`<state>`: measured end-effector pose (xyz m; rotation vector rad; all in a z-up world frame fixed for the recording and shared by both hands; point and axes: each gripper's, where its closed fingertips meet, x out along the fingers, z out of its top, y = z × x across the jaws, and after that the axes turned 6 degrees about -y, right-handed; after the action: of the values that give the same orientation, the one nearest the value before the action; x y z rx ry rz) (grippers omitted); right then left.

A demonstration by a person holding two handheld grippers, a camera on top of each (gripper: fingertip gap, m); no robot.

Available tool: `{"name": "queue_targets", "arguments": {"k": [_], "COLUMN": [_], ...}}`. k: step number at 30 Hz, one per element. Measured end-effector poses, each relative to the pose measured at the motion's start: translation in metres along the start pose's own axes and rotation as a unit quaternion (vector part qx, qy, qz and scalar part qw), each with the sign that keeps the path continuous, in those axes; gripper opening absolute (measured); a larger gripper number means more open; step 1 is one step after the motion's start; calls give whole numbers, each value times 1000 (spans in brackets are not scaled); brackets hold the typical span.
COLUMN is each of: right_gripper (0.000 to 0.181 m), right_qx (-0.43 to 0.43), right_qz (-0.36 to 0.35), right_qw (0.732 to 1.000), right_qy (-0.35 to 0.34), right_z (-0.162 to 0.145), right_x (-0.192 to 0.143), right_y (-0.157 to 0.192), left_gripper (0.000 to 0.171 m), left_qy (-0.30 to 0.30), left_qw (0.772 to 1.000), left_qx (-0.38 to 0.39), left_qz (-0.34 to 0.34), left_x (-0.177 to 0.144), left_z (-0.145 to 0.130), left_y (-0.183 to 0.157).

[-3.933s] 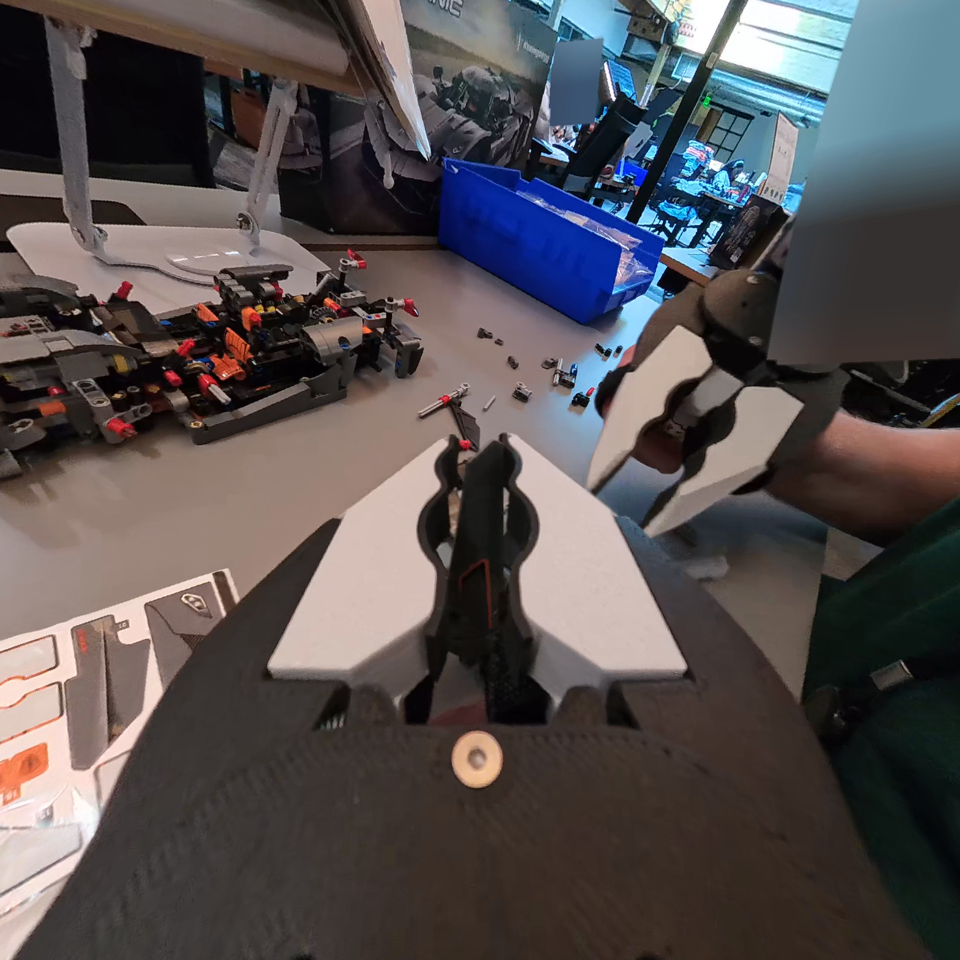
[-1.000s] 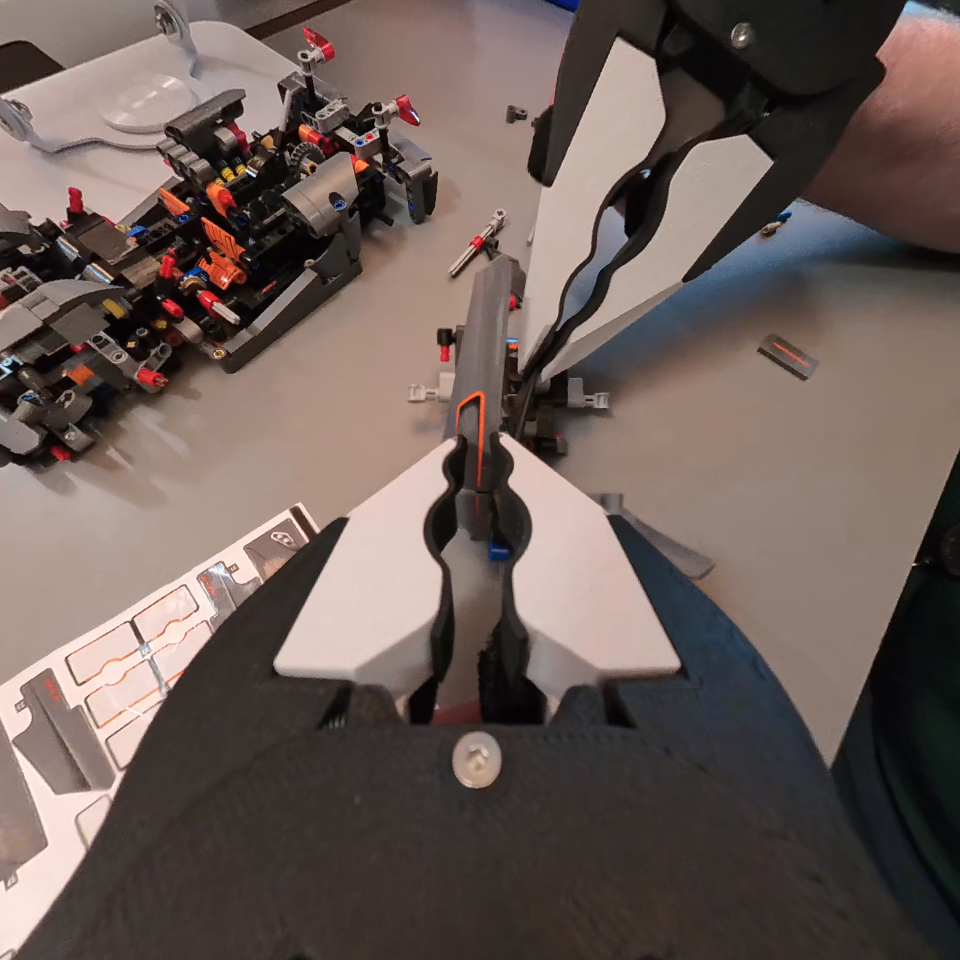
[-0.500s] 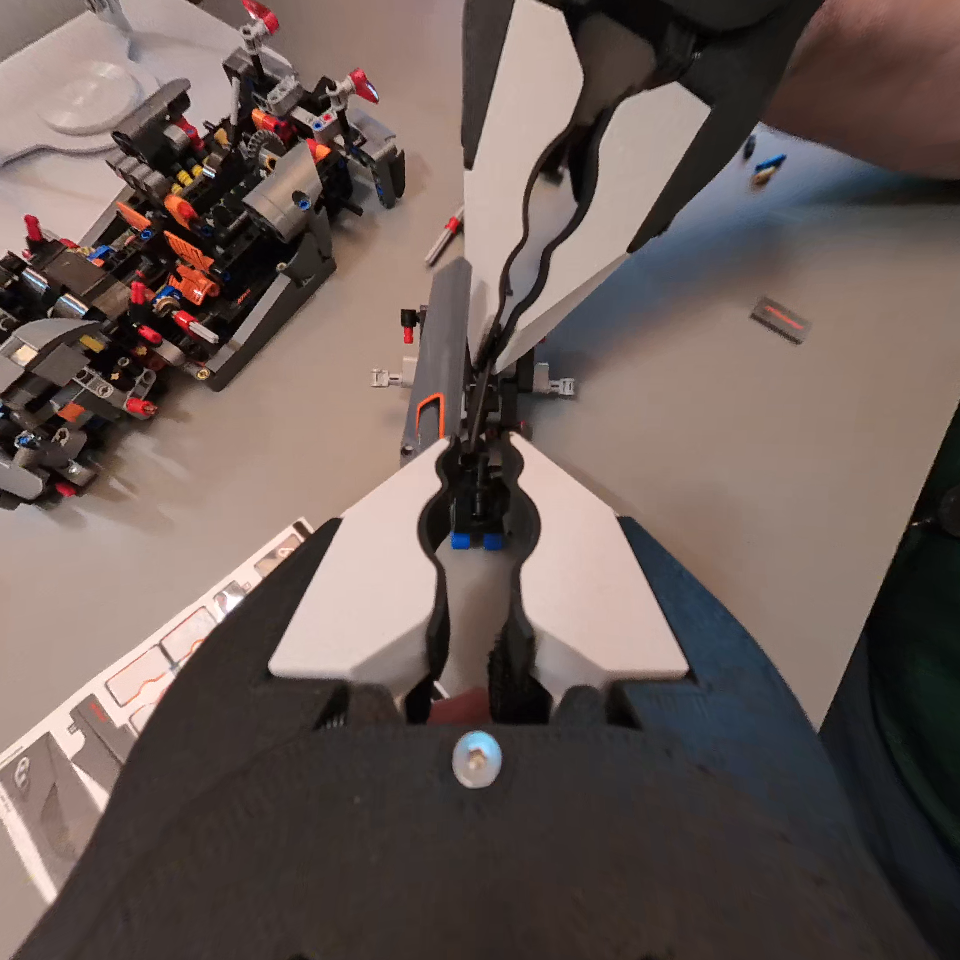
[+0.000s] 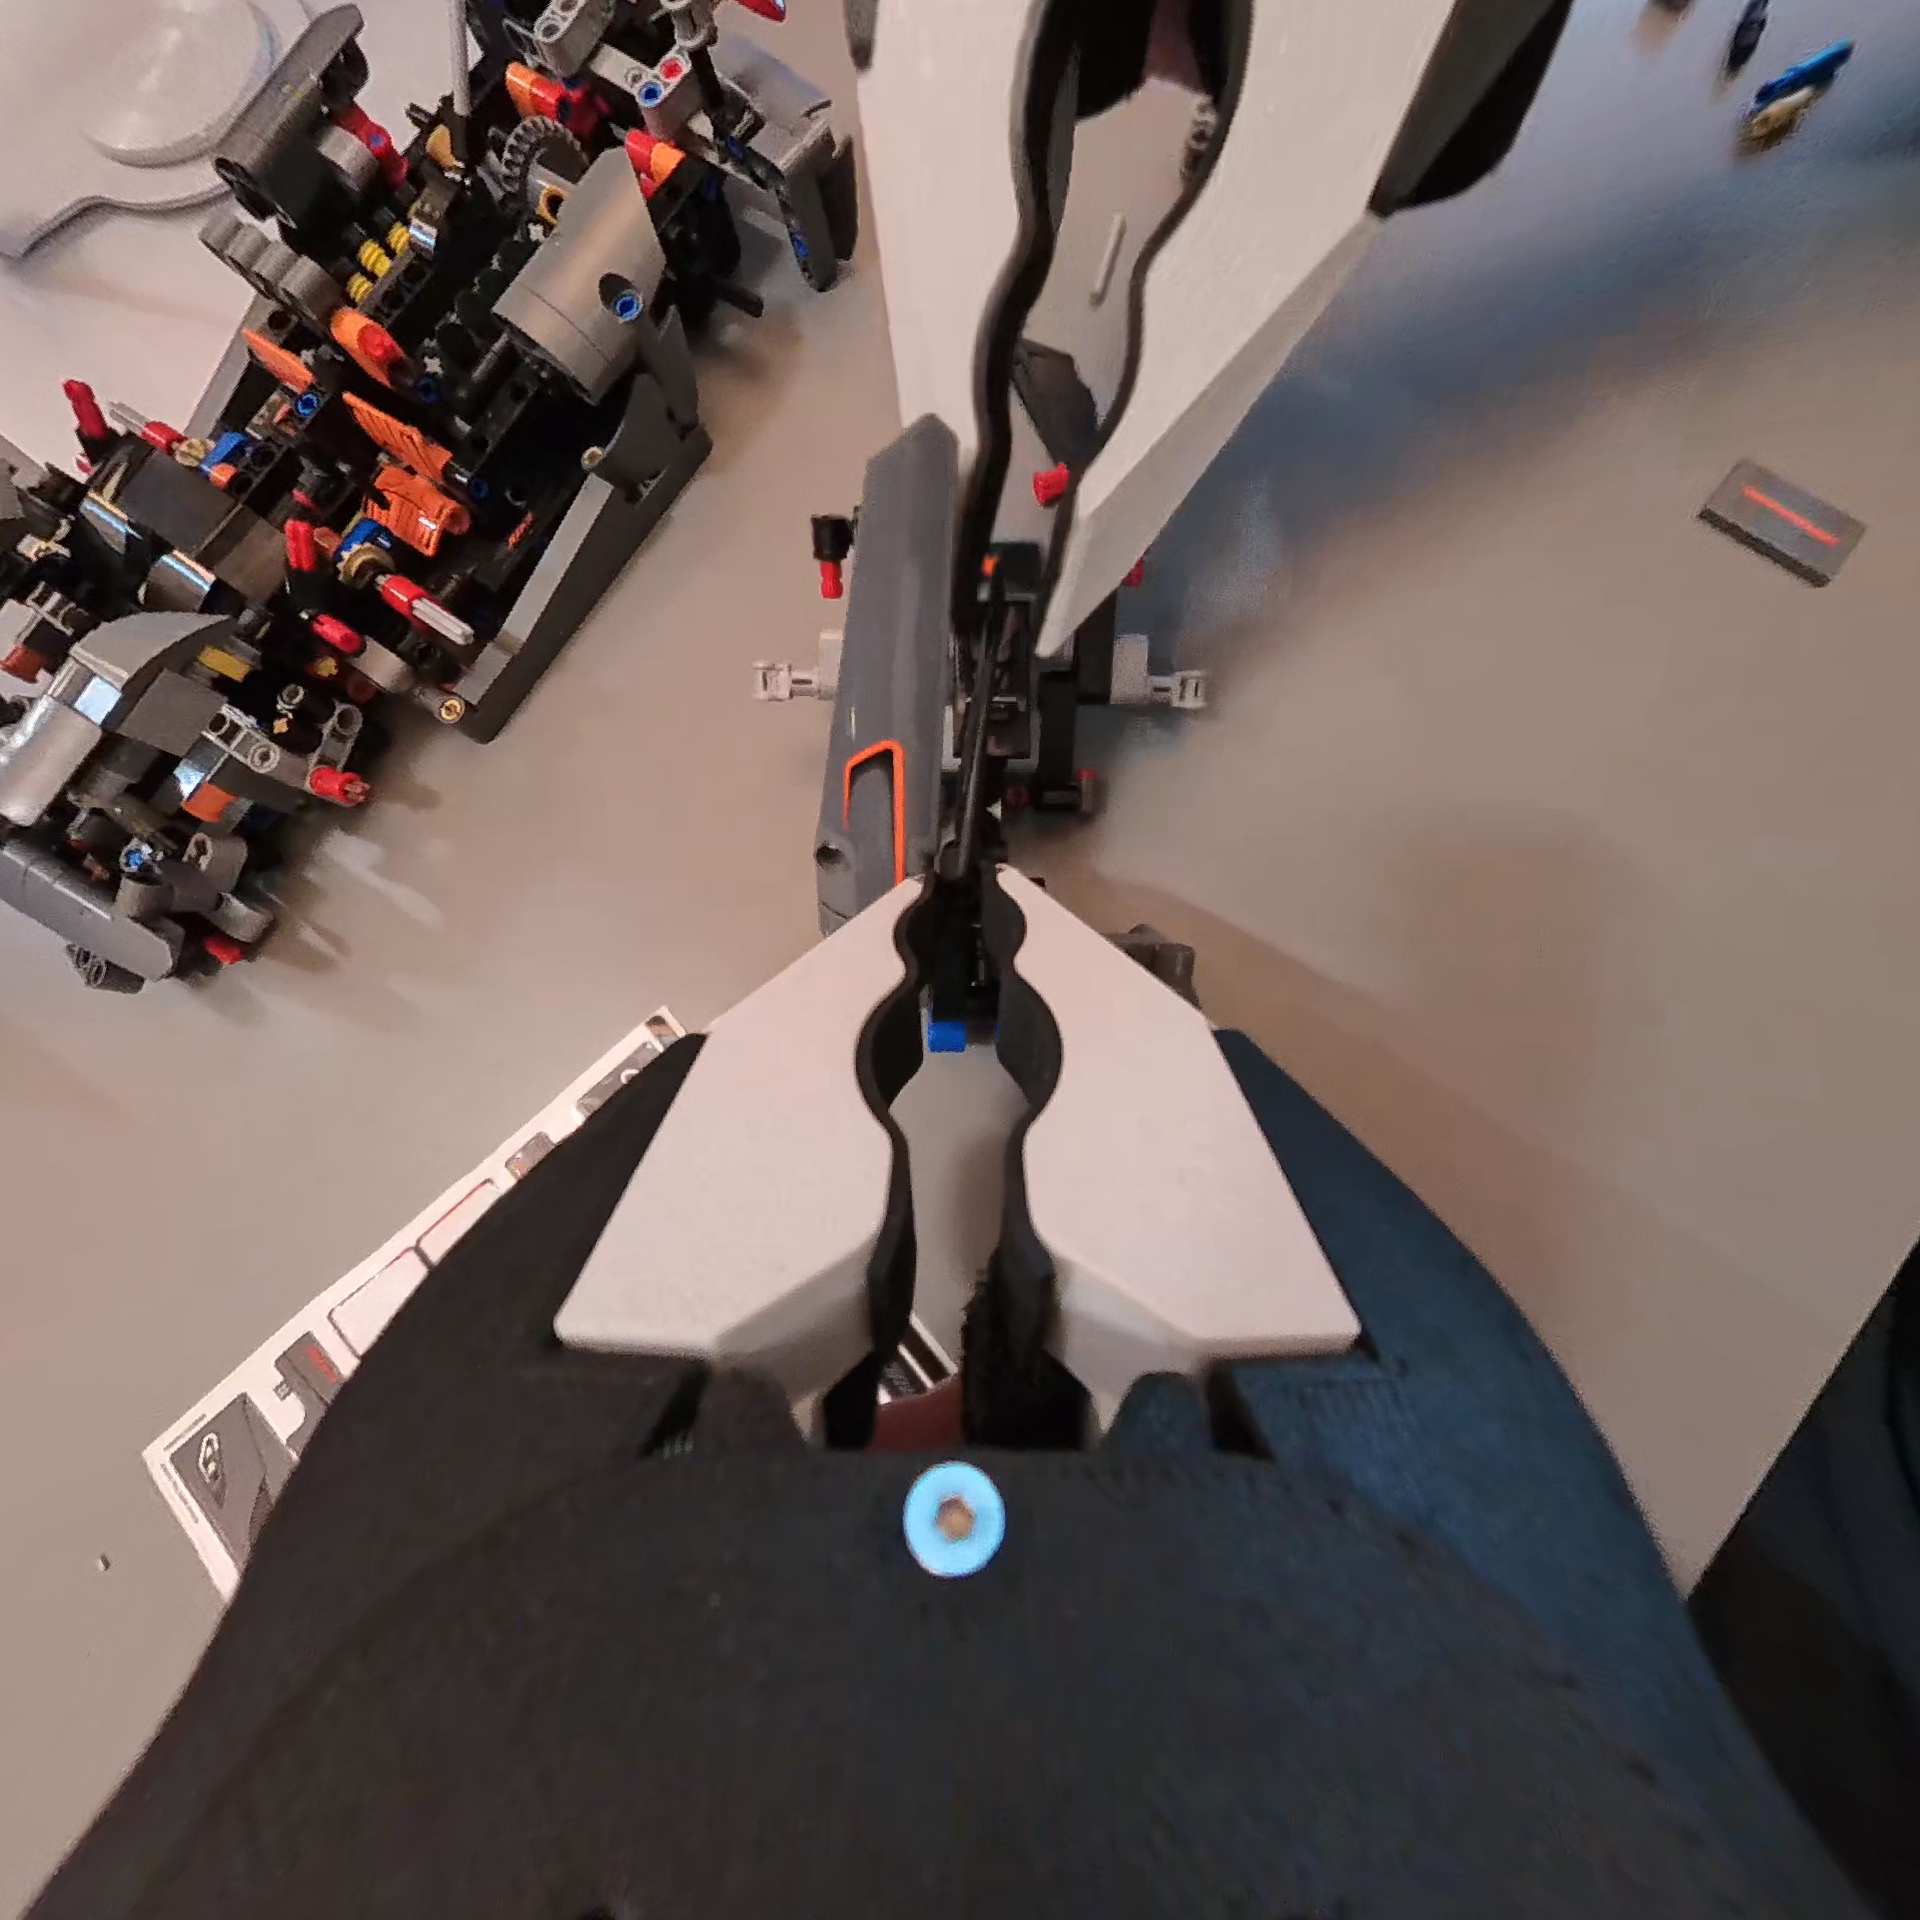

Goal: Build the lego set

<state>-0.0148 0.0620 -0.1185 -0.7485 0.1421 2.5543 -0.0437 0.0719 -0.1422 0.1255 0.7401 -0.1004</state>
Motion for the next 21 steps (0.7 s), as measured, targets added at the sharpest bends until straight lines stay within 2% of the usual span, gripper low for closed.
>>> {"name": "queue_targets", "arguments": {"k": [2,6,9,15,21], "right_gripper": [15,13,0,1,3], "right_qx": [4,-4,-28,-37,2], "right_qz": [2,-5,-12,-37,-31], "right_qw": [1000,1000,999,998,999], "right_qy": [2,25,27,33,36], "right_z": [-3,-12,-12,-12,-20], "right_x": [-7,-5,4,4,9], "right_y": [-3,-5,-2,-9,-13], "left_gripper": [4,4,4,5,10], "left_qy": [-1,-4,-6,7,28], "left_qw": [1000,1000,1000,1000,999], "left_qx": [-1,-6,-10,6,28], "left_qz": [1,-3,-5,3,20], "left_x": [1,1,3,4,1], "left_z": [0,2,3,3,9], "left_y": [0,0,0,1,7]}}
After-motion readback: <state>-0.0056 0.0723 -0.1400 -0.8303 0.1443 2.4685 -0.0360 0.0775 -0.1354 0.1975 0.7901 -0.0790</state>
